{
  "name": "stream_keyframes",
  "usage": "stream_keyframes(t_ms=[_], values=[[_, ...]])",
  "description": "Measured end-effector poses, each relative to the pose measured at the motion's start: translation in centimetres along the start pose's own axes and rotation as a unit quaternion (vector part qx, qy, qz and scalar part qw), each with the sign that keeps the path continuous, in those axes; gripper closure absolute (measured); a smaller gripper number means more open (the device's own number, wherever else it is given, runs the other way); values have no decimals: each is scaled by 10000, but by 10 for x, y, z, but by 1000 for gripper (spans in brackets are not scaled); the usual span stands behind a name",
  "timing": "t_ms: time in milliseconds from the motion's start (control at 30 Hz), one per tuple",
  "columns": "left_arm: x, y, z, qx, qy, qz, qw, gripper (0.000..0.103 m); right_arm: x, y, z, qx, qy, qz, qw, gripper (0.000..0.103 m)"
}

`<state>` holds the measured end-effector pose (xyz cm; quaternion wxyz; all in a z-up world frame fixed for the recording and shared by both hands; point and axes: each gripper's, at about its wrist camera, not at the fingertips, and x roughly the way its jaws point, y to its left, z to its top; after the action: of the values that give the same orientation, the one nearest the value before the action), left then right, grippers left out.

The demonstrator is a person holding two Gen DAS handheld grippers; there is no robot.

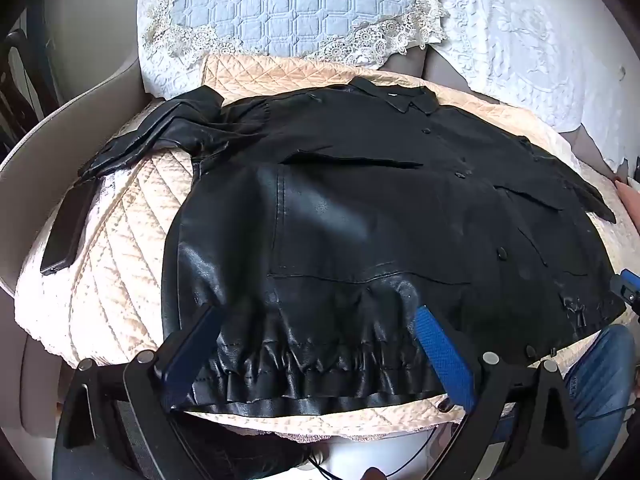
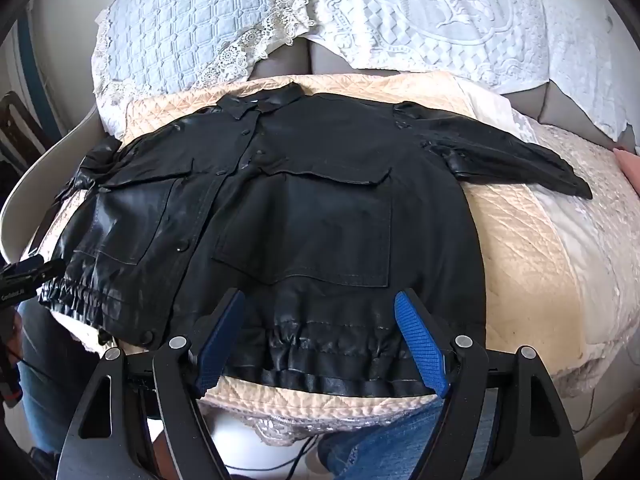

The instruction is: Fold large clothes

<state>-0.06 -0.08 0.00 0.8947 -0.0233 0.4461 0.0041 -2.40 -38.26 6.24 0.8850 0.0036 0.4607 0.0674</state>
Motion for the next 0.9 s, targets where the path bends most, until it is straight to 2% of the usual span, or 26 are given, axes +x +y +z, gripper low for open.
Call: stream_keyframes(t_ms=[333,567,900], values=[[-1,10,6,-126,61,-260,9996,4,0,2,2,12,46,25,10000,26],[-2,-2,2,108,-32,-95,9999,4,1,5,0,-33,21,21,10000,26],[-8,-5,3,83,-113,-51,9999,4,-2,6,0,-74,6,25,10000,26]])
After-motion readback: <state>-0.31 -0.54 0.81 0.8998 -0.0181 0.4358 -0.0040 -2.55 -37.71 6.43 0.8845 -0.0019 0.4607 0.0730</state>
